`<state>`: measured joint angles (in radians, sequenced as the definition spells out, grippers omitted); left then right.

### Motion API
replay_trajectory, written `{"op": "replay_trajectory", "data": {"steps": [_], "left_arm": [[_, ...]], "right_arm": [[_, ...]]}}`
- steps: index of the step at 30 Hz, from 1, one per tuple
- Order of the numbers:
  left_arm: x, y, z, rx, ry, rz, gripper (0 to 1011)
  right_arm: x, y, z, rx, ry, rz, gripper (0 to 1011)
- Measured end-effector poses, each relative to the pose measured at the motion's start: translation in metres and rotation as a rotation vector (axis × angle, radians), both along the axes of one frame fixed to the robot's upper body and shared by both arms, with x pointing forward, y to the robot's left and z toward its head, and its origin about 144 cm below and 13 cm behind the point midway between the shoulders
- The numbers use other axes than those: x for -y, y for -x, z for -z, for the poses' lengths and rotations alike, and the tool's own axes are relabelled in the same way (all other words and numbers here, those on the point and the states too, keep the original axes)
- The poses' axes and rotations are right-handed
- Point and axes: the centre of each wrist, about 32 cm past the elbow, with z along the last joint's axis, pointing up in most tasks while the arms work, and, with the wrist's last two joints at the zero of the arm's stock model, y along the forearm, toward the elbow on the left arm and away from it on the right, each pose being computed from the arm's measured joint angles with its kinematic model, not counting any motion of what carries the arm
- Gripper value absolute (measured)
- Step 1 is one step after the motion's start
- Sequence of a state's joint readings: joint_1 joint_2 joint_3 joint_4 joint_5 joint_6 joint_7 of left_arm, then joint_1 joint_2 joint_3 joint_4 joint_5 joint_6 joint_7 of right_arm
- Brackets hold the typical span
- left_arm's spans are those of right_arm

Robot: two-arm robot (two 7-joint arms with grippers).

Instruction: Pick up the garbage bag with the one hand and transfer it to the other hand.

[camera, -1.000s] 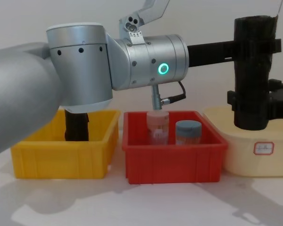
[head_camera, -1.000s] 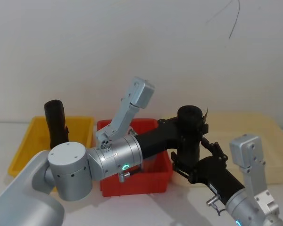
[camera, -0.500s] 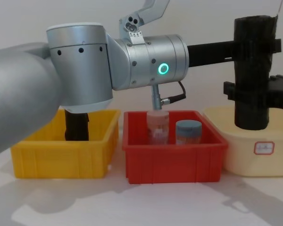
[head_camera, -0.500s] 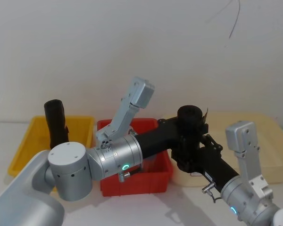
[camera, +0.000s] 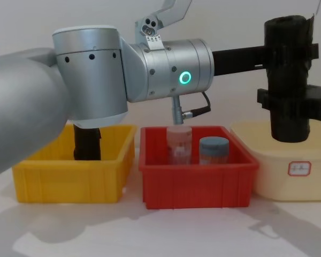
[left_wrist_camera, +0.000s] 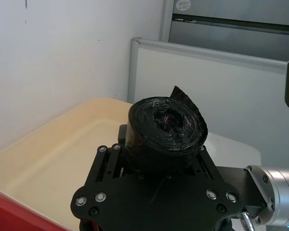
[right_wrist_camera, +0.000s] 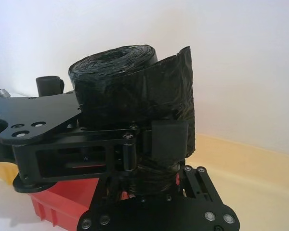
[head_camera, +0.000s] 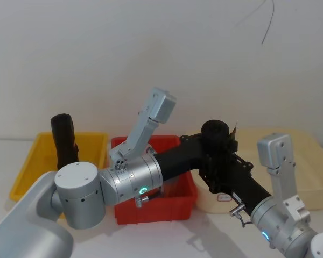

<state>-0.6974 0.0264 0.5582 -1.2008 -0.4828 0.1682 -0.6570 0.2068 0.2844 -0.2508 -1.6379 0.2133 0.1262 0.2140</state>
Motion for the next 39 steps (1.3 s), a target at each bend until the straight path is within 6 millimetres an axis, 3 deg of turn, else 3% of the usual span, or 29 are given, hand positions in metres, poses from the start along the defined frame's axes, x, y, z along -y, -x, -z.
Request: {"op": "replay_trajectory", "data": {"steps": [4,7,22,32,39], "left_arm": [[0.0,0.0,0.0,0.0,0.0,0.0,488],[0.0,0.0,0.0,0.0,-0.001,0.001,546],[0.0,0.0,0.0,-0.001,-0.001,0.001,982],[0.0,0.0,0.0,-0.001,-0.001,0.0,1000],[0.0,0.0,0.0,-0.001,0.0,0.0,1000]], "right_arm": [[0.0,-0.001,0.0,0.001,-0.003,0.001,506],[0.001,-0.001,-0.001,0.003,-0.005,0.004,498],[0.011,-0.002,-0.003,0.014,-0.029,0.022,497],[0.035,-0.014,-0.006,-0.015,-0.032,0.066,497],[0.067,-0.037,-0.008,-0.059,-0.02,0.136,497]]}}
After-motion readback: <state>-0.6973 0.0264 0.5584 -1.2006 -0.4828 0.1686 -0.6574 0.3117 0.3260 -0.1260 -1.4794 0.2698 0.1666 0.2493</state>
